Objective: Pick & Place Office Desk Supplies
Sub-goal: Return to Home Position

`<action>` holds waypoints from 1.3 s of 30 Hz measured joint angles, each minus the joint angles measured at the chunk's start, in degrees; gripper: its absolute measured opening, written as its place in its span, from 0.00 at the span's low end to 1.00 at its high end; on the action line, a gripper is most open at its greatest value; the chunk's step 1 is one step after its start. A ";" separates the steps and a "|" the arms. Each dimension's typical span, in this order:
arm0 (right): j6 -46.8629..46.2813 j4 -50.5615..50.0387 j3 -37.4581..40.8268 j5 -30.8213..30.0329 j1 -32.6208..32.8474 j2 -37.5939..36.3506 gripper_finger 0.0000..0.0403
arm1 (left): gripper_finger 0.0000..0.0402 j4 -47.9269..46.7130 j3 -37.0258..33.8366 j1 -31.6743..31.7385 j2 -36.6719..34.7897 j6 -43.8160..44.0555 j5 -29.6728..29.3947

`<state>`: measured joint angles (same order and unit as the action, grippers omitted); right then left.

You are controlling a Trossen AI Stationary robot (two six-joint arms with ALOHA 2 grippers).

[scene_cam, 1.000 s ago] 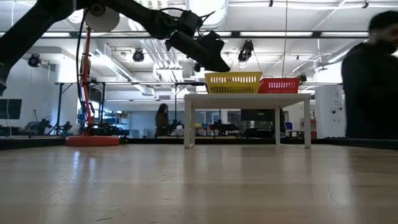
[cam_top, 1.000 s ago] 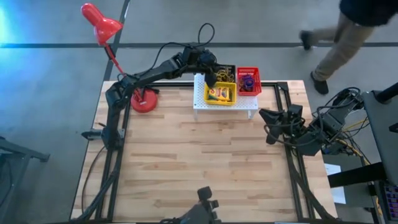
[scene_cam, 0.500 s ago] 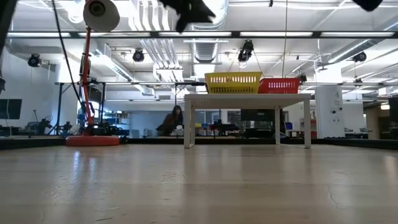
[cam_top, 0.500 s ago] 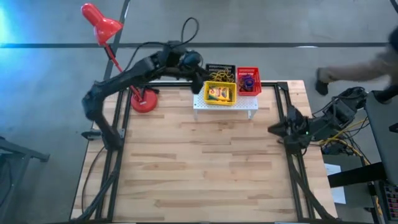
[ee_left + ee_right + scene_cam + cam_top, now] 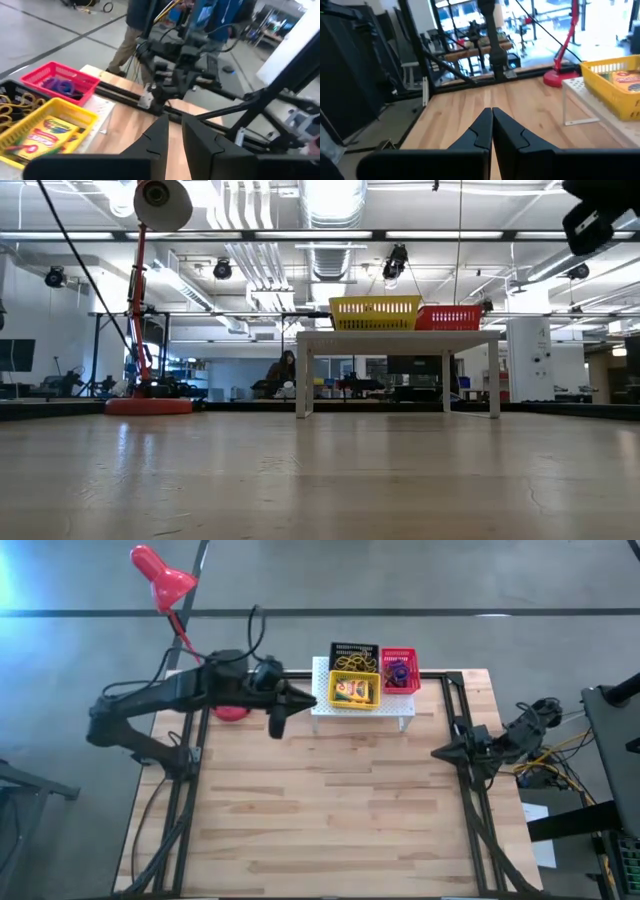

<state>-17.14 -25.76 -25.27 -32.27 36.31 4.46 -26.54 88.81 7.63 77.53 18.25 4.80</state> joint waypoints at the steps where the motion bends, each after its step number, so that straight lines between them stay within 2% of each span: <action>1: 0.80 0.71 1.63 0.38 0.01 -1.85 0.02 | 0.14 0.98 -1.25 -0.54 -0.94 0.50 -0.49; 4: 2.22 3.19 6.21 1.03 0.00 -4.41 0.02 | 0.12 4.06 -4.86 -1.28 -4.04 1.34 -1.47; 6: 3.25 4.19 8.28 4.67 -0.12 -4.24 0.02 | 0.10 5.61 -6.94 -1.23 -5.84 1.81 -1.92; 15: 10.93 19.40 20.33 9.83 -2.13 -4.36 0.02 | 0.10 9.63 -14.06 -1.16 -10.42 3.22 -2.48; 19: 15.02 22.32 22.50 14.20 -5.58 -4.11 0.02 | 0.10 8.89 -14.31 -1.11 -10.46 2.76 -2.28; 25: 12.88 22.23 22.71 22.29 -14.28 -3.43 0.02 | 0.10 8.75 -14.31 -1.04 -10.81 -3.30 0.00; 29: 16.84 21.53 22.44 17.65 -19.14 -1.71 0.02 | 0.10 8.76 -14.31 -1.00 -10.83 -8.73 0.77; 32: 17.59 21.61 22.37 14.43 -20.99 -1.00 0.02 | 0.10 8.60 -14.31 -0.99 -10.76 -9.15 0.75; 39: 17.30 21.58 22.37 14.12 -21.52 -0.55 0.02 | 0.10 8.25 -14.31 -0.95 -10.59 -9.15 0.76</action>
<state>0.16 -4.19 -2.90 -18.15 14.79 3.92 -18.29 74.50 6.68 66.94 9.10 5.56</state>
